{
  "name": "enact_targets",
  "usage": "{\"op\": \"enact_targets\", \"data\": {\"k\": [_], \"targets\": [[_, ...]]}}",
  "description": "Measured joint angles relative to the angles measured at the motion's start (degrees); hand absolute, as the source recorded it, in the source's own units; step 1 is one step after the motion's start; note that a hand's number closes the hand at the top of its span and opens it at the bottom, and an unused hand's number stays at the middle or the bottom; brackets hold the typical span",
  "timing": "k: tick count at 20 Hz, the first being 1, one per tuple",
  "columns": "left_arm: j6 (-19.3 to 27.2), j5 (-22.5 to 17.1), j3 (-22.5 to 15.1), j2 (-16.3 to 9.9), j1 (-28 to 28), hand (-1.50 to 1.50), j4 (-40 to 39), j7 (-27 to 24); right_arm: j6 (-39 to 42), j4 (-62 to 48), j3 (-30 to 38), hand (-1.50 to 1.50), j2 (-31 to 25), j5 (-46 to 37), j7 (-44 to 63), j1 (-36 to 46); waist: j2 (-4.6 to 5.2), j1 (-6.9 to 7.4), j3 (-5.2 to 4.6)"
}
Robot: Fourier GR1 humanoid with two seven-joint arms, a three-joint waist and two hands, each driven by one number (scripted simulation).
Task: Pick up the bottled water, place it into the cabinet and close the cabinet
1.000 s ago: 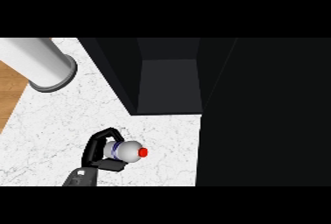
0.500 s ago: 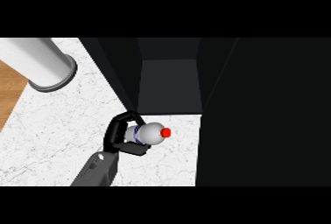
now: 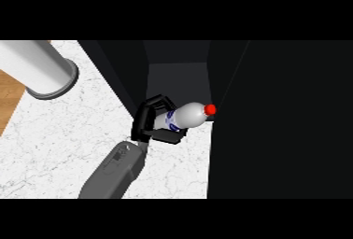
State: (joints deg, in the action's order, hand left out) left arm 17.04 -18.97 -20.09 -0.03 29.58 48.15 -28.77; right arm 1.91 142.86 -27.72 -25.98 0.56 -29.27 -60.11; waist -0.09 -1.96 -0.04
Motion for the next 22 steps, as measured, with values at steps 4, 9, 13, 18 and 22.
{"op": "enact_targets", "data": {"k": [4, 9, 13, 18, 22], "targets": [[5.5, -2.6, -2.1, 0.0, 5.9, 1.50, -1.3, 4.1, 0.5, -0.1, 2.2, -1.50, -0.5, 0.4, -2.0, -1.0, 0.09, -0.38, 0.01], [7.6, -6.1, -1.1, 0.0, 13.5, 1.50, -7.8, 6.6, 1.6, -0.2, 3.6, -1.50, -1.1, 0.9, -3.4, -2.1, 0.44, -0.99, 0.00], [8.5, -8.6, 1.2, 0.0, 18.7, 1.50, -13.6, 7.1, 2.5, -0.6, 5.7, -1.50, -1.2, 1.7, -3.7, -1.1, 0.70, -1.08, 0.01], [14.6, -8.2, 2.5, -0.1, 24.8, 1.50, -21.9, 6.8, 3.6, -0.6, 6.3, -1.50, -1.2, 2.1, -3.8, -0.5, 1.09, -1.93, 0.01], [20.7, -4.7, 1.3, -0.4, 28.0, -1.50, -28.4, 6.1, 4.6, -0.8, 6.1, -1.50, -1.2, 2.3, -4.5, -1.0, 1.17, -2.34, 0.03]]}}
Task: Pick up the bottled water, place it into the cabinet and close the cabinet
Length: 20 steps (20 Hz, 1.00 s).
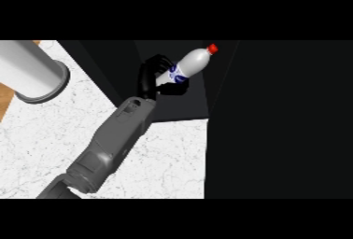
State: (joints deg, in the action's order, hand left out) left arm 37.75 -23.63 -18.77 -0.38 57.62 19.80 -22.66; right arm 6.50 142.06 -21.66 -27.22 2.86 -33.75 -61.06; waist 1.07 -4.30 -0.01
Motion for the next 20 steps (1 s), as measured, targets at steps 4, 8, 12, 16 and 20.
{"op": "enact_targets", "data": {"k": [4, 8, 12, 16, 20], "targets": [[4.6, 2.3, -0.4, -0.2, 3.4, -1.50, -5.8, 0.4, 0.7, -0.1, 0.1, -1.50, 0.1, 0.2, -0.7, -0.5, 0.20, -0.34, -0.01], [7.2, 3.3, 0.1, -0.6, 5.9, -1.50, -9.4, -0.4, 1.4, -0.2, 0.9, -1.50, 0.0, 0.4, -1.1, -0.5, 0.43, -0.52, -0.03], [5.8, 2.8, 1.5, -0.8, 7.3, -1.50, -9.7, -3.0, 2.1, -0.1, 1.1, -1.50, -0.1, 0.5, -1.3, -0.2, 0.62, -0.60, -0.08], [2.8, -0.6, 5.7, -0.1, 6.5, 1.50, -5.1, -9.6, 2.4, -0.1, 1.0, -1.50, 0.0, 0.5, -1.3, -0.4, 0.52, -0.03, -0.17], [-4.9, -3.9, 8.5, 0.2, 6.4, 1.50, -1.1, -13.5, 2.5, -0.2, 0.7, -1.50, 0.3, 0.5, -0.7, -0.1, 0.23, 0.52, -0.16]]}}
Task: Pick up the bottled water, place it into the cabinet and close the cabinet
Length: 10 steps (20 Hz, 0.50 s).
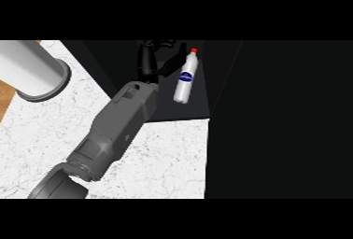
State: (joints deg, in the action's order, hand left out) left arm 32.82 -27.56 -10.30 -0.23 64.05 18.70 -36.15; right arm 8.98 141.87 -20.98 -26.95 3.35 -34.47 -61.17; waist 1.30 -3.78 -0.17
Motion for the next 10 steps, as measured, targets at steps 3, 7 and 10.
{"op": "enact_targets", "data": {"k": [3, 7, 10], "targets": [[-4.6, -1.5, 0.7, 0.1, -0.4, 1.50, 0.7, -1.8, 0.3, 0.1, -0.5, -1.50, 0.1, -0.1, 0.0, -0.3, -0.29, 0.16, 0.04], [-7.2, -4.3, -0.7, 0.2, -2.1, 1.50, 2.8, -3.3, 0.4, 0.4, -1.5, -1.50, 0.0, -0.3, 0.6, -0.5, -0.69, 0.36, 0.08], [-8.2, -6.7, -3.4, 0.2, -3.6, 1.50, 5.9, -2.4, -0.1, 0.7, -2.3, -1.50, 0.3, -0.6, 1.4, -0.2, -0.98, 0.74, 0.09]]}}
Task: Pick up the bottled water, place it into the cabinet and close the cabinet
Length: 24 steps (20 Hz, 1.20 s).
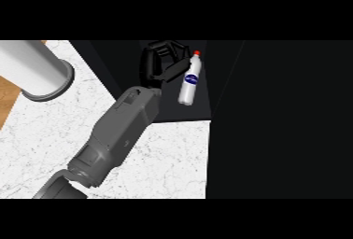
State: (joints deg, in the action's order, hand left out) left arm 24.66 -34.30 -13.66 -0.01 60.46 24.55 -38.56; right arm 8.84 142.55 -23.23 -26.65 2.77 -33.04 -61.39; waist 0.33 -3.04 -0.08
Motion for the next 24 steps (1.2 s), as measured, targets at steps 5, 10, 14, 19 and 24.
{"op": "enact_targets", "data": {"k": [5, 10, 14, 19, 24], "targets": [[-7.3, -4.3, -5.2, 0.0, -5.7, -1.50, 7.3, 2.4, -0.7, 0.3, -1.5, -1.50, 0.0, -0.3, 0.7, -0.3, -0.45, 0.77, -0.03], [-11.2, -8.8, -12.3, 0.0, -14.6, -1.50, 18.1, 4.4, -2.2, 0.3, -3.2, -1.50, 0.2, -0.8, 1.2, -0.3, -0.86, 1.88, -0.05], [-12.5, -9.0, -18.0, -0.2, -23.5, -1.50, 26.9, 5.2, -3.7, 0.3, -4.1, -1.50, 0.4, -1.2, 0.7, -1.1, -1.08, 2.88, -0.03], [-10.3, -8.0, -22.2, -3.4, -36.0, -1.50, 39.1, 5.7, -5.1, 0.5, -4.6, -1.50, -0.2, -1.7, -0.4, -2.5, -1.33, 4.11, -0.02], [-9.0, -7.4, -23.6, -10.8, -48.3, -1.50, 51.7, 4.6, -5.8, 0.5, -5.3, 1.50, -1.8, -2.2, -0.2, -2.2, -1.24, 5.00, -0.05]]}}
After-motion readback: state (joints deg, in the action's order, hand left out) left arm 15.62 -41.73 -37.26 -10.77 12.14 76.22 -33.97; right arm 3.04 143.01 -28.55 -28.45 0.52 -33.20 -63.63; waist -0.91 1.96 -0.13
